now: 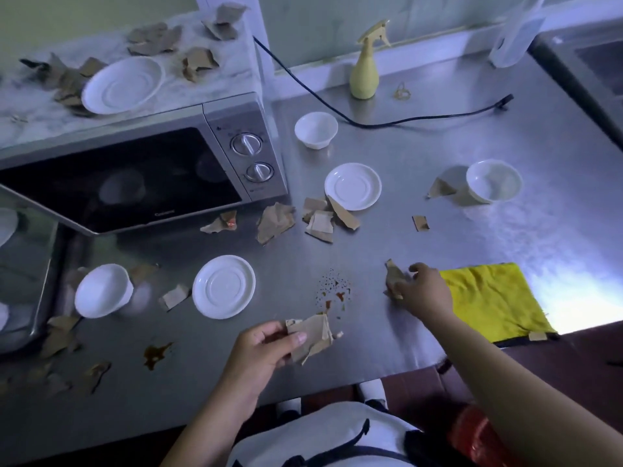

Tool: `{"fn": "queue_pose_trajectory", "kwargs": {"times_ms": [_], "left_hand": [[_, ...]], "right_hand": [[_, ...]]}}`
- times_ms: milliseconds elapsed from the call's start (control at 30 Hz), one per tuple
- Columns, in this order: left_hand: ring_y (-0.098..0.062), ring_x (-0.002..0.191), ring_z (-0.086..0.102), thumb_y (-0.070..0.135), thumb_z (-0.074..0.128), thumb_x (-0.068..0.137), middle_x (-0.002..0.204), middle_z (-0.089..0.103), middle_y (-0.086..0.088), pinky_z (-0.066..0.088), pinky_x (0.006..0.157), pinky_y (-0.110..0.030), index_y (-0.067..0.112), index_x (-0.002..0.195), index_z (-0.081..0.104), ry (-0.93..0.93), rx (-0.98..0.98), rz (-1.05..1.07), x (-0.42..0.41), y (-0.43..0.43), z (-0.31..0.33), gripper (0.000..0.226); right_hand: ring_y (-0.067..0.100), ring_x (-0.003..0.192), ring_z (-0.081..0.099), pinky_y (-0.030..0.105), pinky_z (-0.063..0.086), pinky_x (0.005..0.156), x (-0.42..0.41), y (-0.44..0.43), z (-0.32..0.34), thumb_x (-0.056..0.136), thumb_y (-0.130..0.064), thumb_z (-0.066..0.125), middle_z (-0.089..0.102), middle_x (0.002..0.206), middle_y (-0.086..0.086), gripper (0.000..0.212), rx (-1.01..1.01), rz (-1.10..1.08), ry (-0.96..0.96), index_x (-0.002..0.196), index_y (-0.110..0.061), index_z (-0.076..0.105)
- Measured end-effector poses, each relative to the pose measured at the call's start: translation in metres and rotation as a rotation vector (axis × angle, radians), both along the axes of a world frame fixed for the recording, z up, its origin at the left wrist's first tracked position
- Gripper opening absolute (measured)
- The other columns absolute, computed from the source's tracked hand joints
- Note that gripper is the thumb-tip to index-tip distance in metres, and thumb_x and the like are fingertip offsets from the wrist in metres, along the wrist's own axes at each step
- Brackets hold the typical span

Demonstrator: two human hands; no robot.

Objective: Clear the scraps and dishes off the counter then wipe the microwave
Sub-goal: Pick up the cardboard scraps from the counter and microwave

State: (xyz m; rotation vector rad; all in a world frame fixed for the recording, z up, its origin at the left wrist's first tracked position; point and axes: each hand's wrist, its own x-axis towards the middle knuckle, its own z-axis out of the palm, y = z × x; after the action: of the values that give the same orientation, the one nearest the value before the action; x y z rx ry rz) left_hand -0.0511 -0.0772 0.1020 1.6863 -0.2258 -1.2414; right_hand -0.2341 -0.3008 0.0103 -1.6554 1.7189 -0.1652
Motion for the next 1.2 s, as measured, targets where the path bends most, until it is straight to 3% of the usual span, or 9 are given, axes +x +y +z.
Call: {"fn": "queue_pose_trajectory", "kwargs": {"times_ms": [100, 233, 333, 467, 733, 833, 967, 1067, 1200], "left_hand": [[-0.011, 0.071, 0.068, 0.001, 0.071, 0.085, 0.089, 0.076, -0.014, 0.049, 0.057, -0.016, 0.001, 0.098, 0.076, -0.004, -0.003, 0.006, -0.002, 0.006, -0.001, 0.014], [-0.011, 0.073, 0.068, 0.002, 0.071, 0.085, 0.09, 0.076, -0.013, 0.049, 0.059, -0.016, 0.002, 0.097, 0.076, -0.015, -0.026, 0.007, 0.002, 0.011, 0.0, 0.013], [-0.011, 0.075, 0.067, 0.002, 0.07, 0.086, 0.093, 0.076, -0.014, 0.05, 0.061, -0.016, 0.001, 0.1, 0.075, -0.003, -0.054, 0.005, 0.008, 0.013, 0.0, 0.015], [-0.012, 0.077, 0.068, 0.002, 0.071, 0.086, 0.092, 0.076, -0.012, 0.051, 0.064, -0.017, 0.004, 0.098, 0.077, 0.014, -0.077, -0.018, 0.016, 0.019, -0.003, 0.013], [-0.01, 0.074, 0.065, 0.0, 0.07, 0.086, 0.089, 0.074, -0.011, 0.049, 0.063, -0.016, -0.001, 0.099, 0.074, 0.033, -0.1, -0.047, 0.04, 0.045, -0.007, 0.014], [-0.016, 0.078, 0.064, 0.001, 0.07, 0.086, 0.091, 0.073, -0.012, 0.048, 0.067, -0.019, -0.001, 0.101, 0.073, 0.04, -0.1, -0.059, 0.05, 0.054, -0.006, 0.016], [-0.024, 0.085, 0.061, 0.005, 0.071, 0.086, 0.1, 0.073, -0.023, 0.043, 0.08, -0.034, 0.0, 0.102, 0.073, 0.032, -0.098, -0.09, 0.068, 0.064, -0.005, 0.017], [-0.027, 0.087, 0.06, 0.006, 0.071, 0.086, 0.105, 0.07, -0.027, 0.041, 0.083, -0.039, 0.0, 0.103, 0.073, 0.031, -0.1, -0.12, 0.078, 0.067, -0.005, 0.017], [-0.02, 0.082, 0.062, 0.007, 0.071, 0.087, 0.092, 0.074, -0.014, 0.044, 0.075, -0.03, 0.0, 0.102, 0.072, 0.047, -0.123, -0.152, 0.085, 0.066, -0.005, 0.017]], "right_hand": [[0.031, 0.079, 0.052, 0.035, 0.04, 0.072, 0.007, -0.012, -0.016, 0.093, -0.06, 0.052, 0.054, 0.101, 0.009, 0.051, 0.016, 0.056, 0.165, 0.092, -0.009, 0.056], [0.036, 0.093, 0.058, 0.034, 0.039, 0.072, 0.022, -0.014, -0.025, 0.099, -0.053, 0.043, 0.056, 0.108, 0.015, 0.052, -0.013, 0.11, 0.24, 0.095, -0.006, 0.065], [0.039, 0.107, 0.056, 0.034, 0.037, 0.073, 0.026, -0.004, -0.027, 0.102, -0.051, 0.04, 0.058, 0.113, 0.019, 0.052, -0.032, 0.142, 0.29, 0.099, -0.004, 0.063], [0.036, 0.102, 0.055, 0.036, 0.037, 0.069, 0.019, 0.012, -0.029, 0.098, -0.052, 0.046, 0.056, 0.106, 0.014, 0.043, -0.063, 0.065, 0.249, 0.103, -0.011, 0.054], [0.041, 0.11, 0.052, 0.041, 0.042, 0.079, 0.013, 0.028, -0.032, 0.098, -0.054, 0.05, 0.055, 0.116, 0.022, 0.056, 0.004, 0.05, 0.283, 0.108, -0.001, 0.061], [0.041, 0.107, 0.056, 0.04, 0.043, 0.078, 0.014, 0.036, -0.029, 0.097, -0.05, 0.053, 0.057, 0.115, 0.021, 0.05, 0.009, -0.009, 0.249, 0.112, -0.002, 0.055], [0.033, 0.077, 0.062, 0.038, 0.049, 0.068, 0.007, 0.06, -0.024, 0.096, -0.039, 0.059, 0.067, 0.088, 0.015, 0.031, -0.027, -0.113, 0.131, 0.09, -0.009, 0.051], [0.036, 0.084, 0.068, 0.044, 0.057, 0.078, 0.003, 0.079, -0.016, 0.088, -0.026, 0.067, 0.07, 0.084, 0.012, 0.014, -0.004, -0.181, 0.064, 0.084, -0.013, 0.064], [0.032, 0.091, 0.068, 0.042, 0.056, 0.081, 0.002, 0.103, 0.006, 0.084, -0.01, 0.067, 0.075, 0.086, 0.011, 0.01, -0.009, -0.288, -0.045, 0.084, -0.011, 0.076]]}}
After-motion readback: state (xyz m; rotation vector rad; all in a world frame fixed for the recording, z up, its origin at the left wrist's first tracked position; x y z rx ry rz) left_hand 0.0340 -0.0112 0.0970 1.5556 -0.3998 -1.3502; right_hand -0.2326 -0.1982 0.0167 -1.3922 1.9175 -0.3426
